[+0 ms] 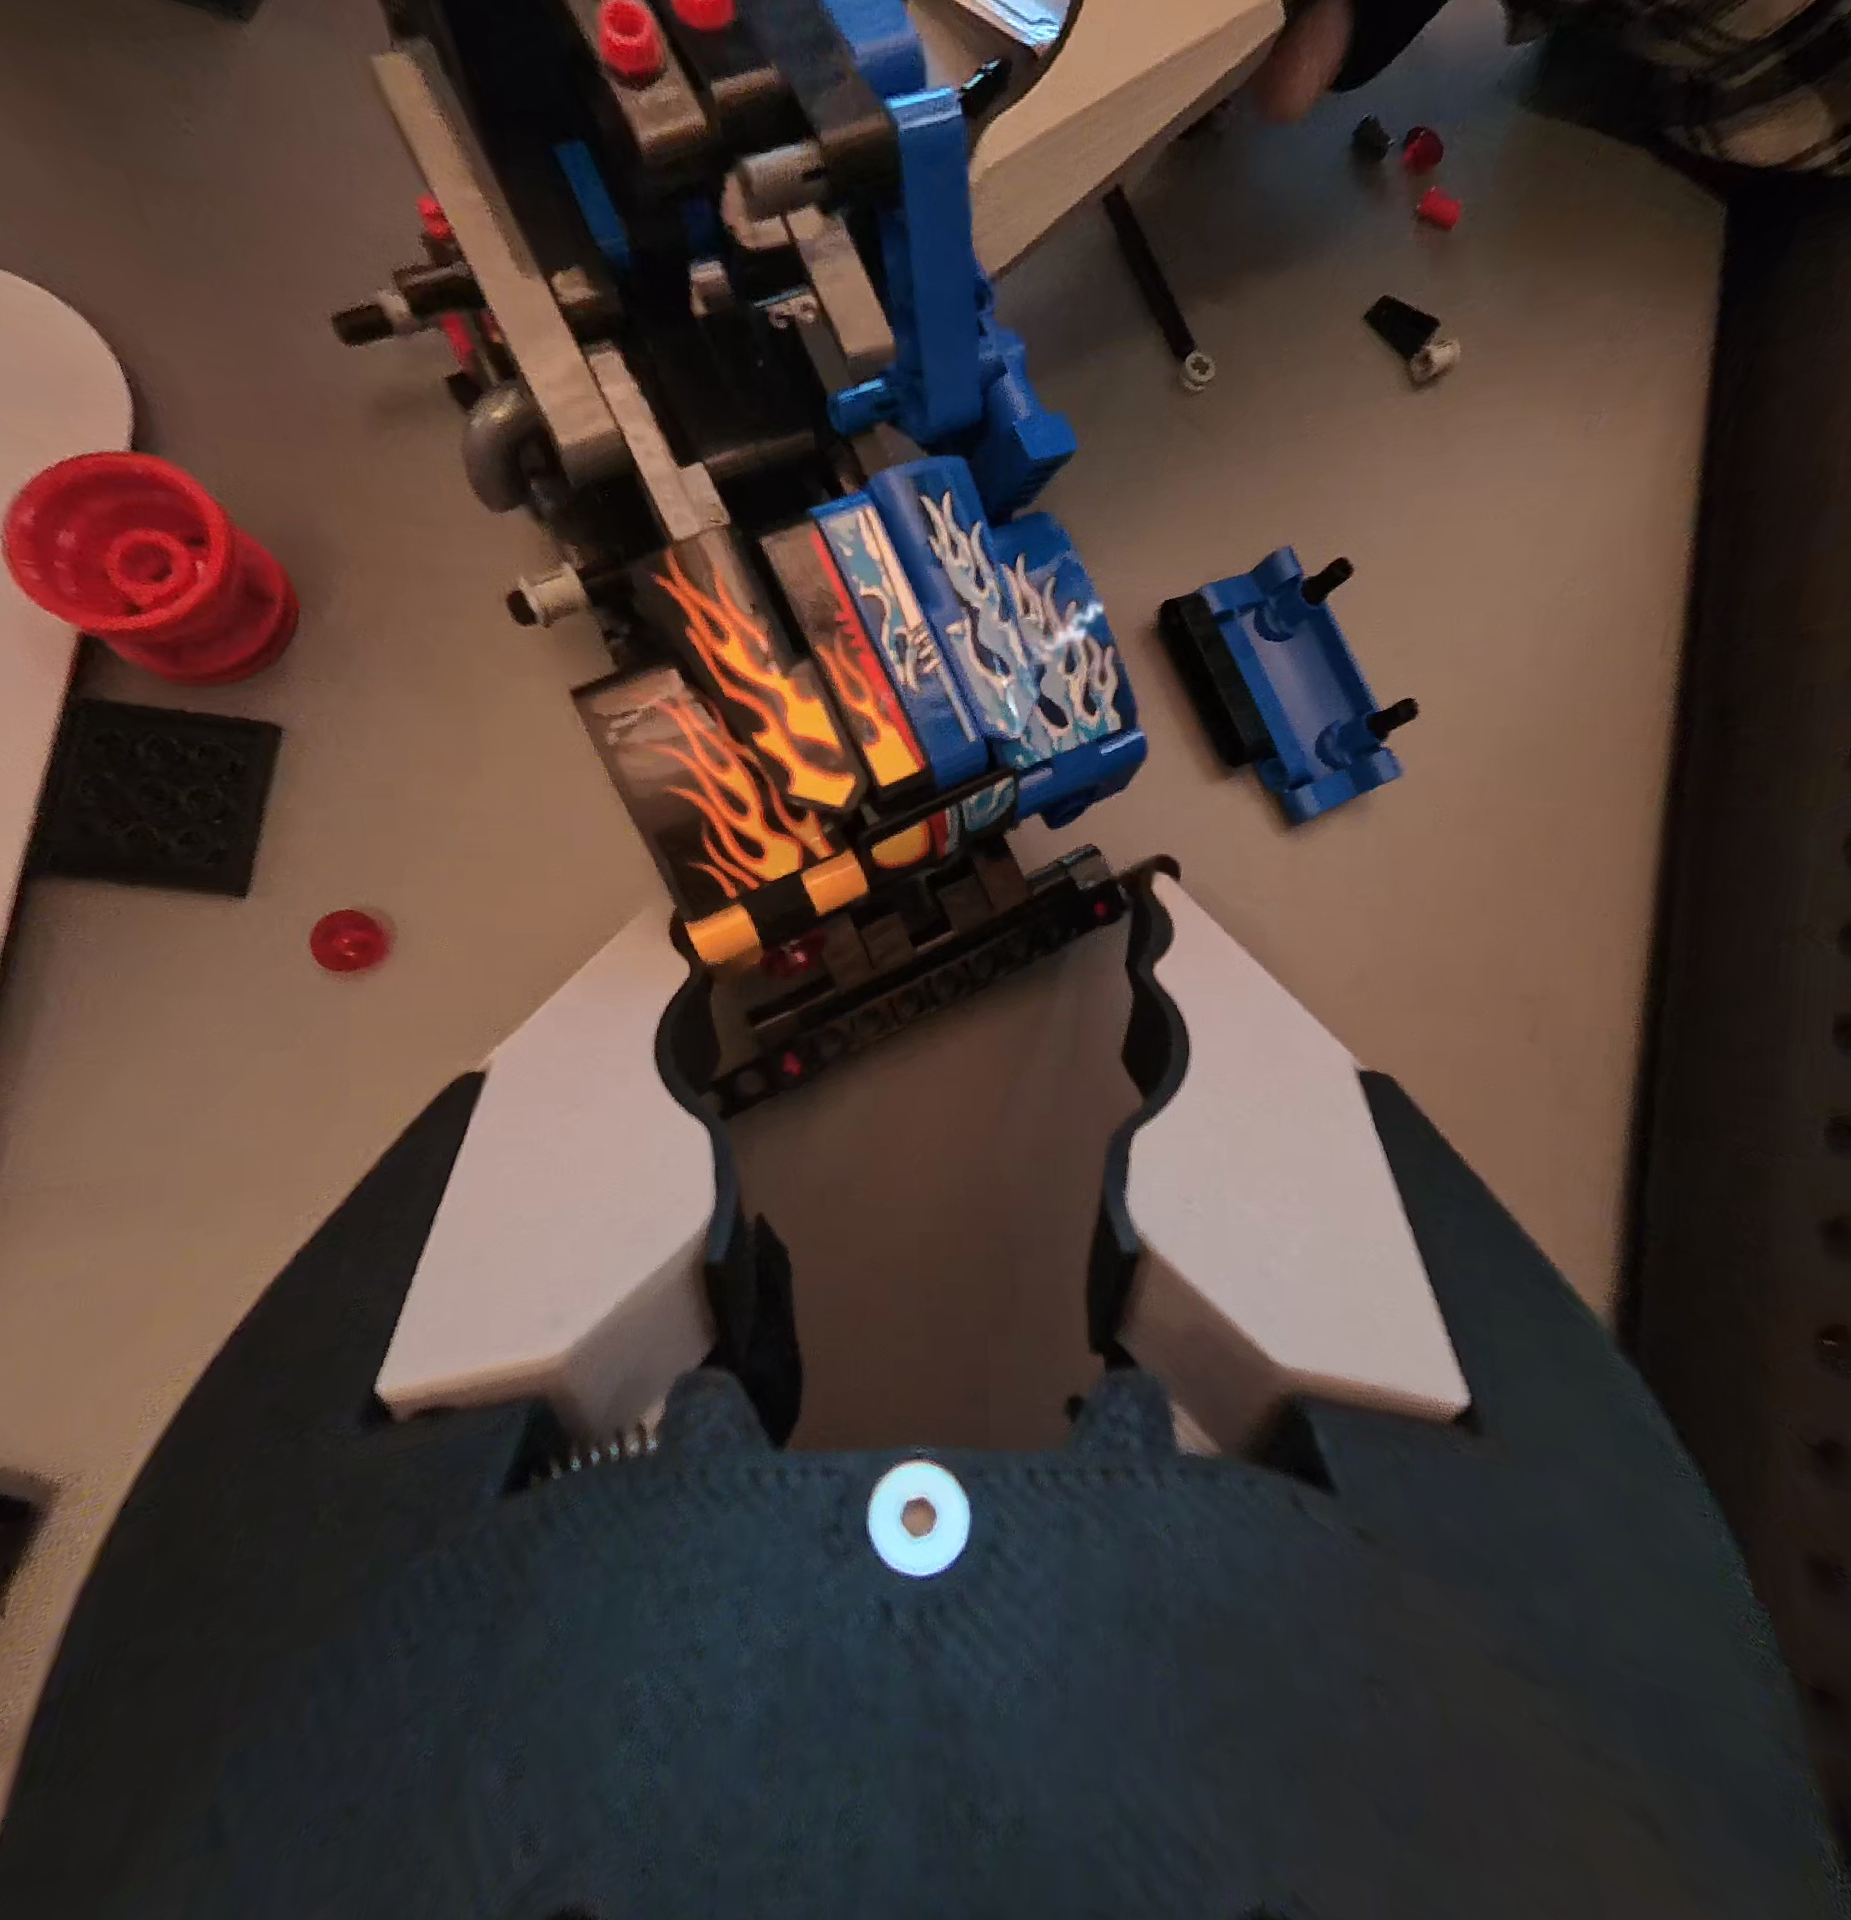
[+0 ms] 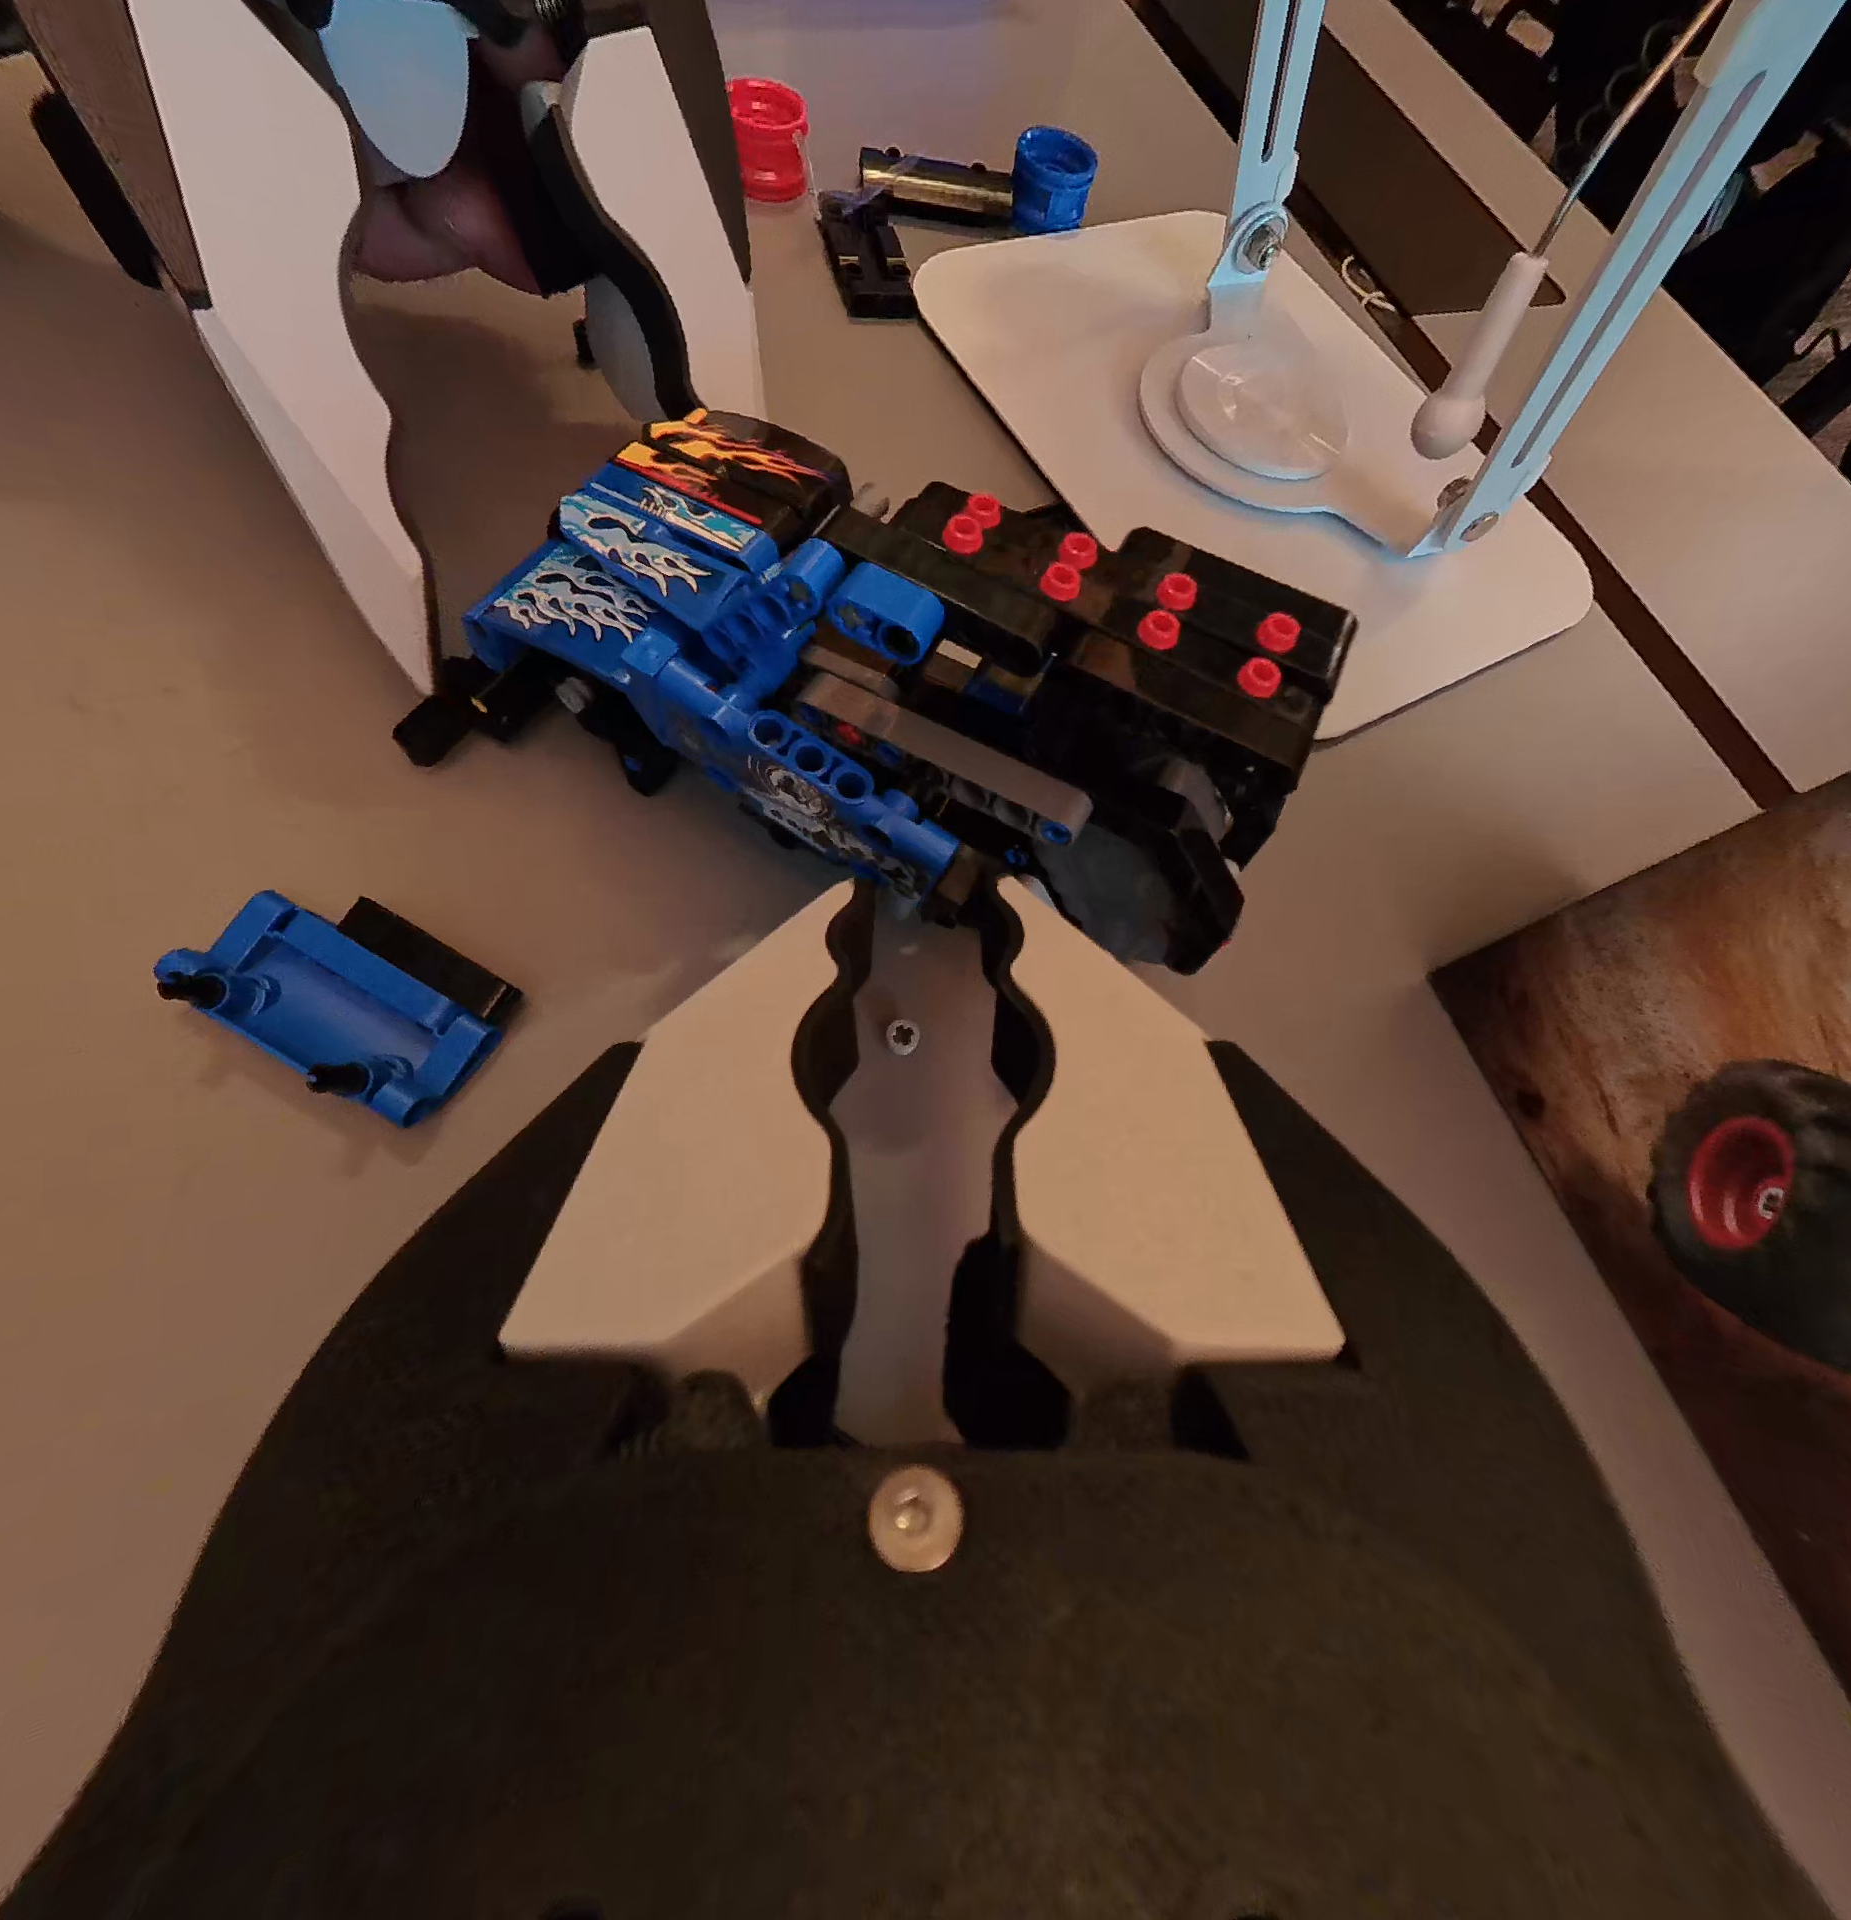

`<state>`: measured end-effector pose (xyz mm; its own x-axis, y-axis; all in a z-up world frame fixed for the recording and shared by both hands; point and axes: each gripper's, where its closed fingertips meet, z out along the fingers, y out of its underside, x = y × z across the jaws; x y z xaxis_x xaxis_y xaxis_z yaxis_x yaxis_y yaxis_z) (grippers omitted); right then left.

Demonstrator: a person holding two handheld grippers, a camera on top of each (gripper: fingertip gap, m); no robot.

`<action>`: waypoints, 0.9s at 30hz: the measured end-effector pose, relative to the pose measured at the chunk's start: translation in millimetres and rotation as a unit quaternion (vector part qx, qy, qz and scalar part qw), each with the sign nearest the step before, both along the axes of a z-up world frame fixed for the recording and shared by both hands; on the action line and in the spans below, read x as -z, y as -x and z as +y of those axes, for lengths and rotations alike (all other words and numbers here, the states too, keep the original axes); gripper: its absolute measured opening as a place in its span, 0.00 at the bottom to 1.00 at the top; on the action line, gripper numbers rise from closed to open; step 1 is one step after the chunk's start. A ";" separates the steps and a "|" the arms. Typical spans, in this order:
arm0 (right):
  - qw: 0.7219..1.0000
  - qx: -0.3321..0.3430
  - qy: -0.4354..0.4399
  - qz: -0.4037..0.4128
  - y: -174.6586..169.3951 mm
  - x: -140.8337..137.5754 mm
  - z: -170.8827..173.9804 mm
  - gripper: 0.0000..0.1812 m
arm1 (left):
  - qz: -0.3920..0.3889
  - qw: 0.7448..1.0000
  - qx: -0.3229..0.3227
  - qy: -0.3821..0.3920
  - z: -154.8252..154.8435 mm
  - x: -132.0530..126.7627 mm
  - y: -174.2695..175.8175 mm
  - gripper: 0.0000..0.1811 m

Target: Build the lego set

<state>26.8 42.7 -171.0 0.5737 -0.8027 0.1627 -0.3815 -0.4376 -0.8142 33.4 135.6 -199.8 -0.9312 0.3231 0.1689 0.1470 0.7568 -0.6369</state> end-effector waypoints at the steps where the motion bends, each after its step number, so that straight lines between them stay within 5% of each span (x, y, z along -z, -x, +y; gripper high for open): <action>1: 1.000 0.001 0.000 0.000 -0.3 0.1 -0.3 0.11 | 0.007 1.000 0.004 -0.004 1.9 0.4 2.6 0.43; 15: 1.000 0.002 -0.004 -0.003 0.2 0.2 -4.4 0.10 | 0.062 0.998 0.026 -0.014 8.3 -1.6 11.8 0.43; 27: 1.000 -0.007 0.006 -0.028 -1.0 3.7 -7.1 0.08 | -0.056 0.995 -0.055 0.067 -12.1 -36.2 -17.7 0.44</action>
